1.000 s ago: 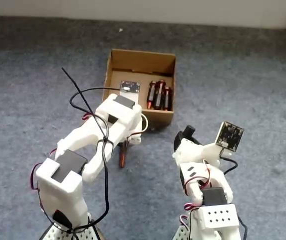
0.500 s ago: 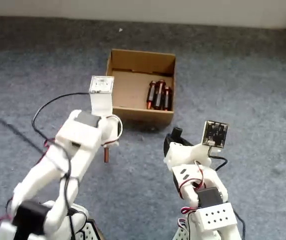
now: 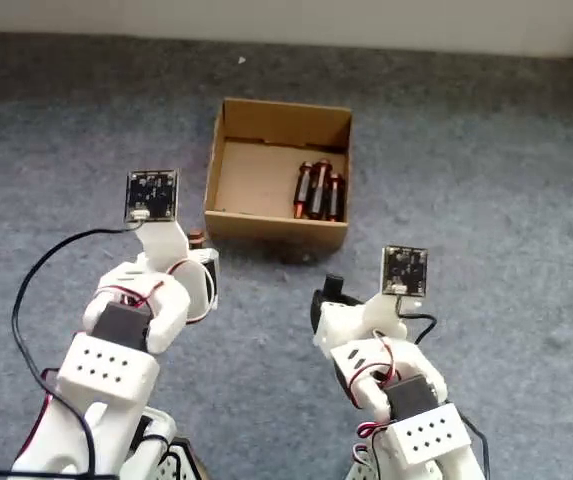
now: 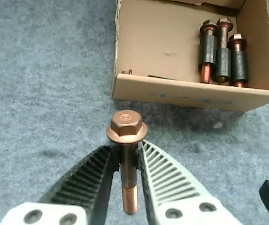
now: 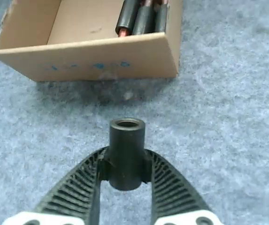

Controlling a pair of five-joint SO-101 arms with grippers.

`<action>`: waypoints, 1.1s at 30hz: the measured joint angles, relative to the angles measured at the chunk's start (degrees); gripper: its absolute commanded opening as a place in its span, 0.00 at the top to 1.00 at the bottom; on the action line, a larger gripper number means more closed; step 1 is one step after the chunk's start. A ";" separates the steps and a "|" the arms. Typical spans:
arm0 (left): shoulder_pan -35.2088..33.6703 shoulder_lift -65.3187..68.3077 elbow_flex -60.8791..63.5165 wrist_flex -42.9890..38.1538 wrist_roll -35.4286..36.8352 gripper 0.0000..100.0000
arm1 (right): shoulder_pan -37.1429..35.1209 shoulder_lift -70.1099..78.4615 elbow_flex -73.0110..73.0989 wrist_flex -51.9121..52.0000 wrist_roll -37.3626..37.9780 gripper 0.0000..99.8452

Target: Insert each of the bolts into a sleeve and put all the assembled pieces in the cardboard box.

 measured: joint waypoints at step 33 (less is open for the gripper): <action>8.00 -48.18 8.35 0.00 -4.40 0.99 | -22.95 0.00 -6.77 -10.20 17.93 0.99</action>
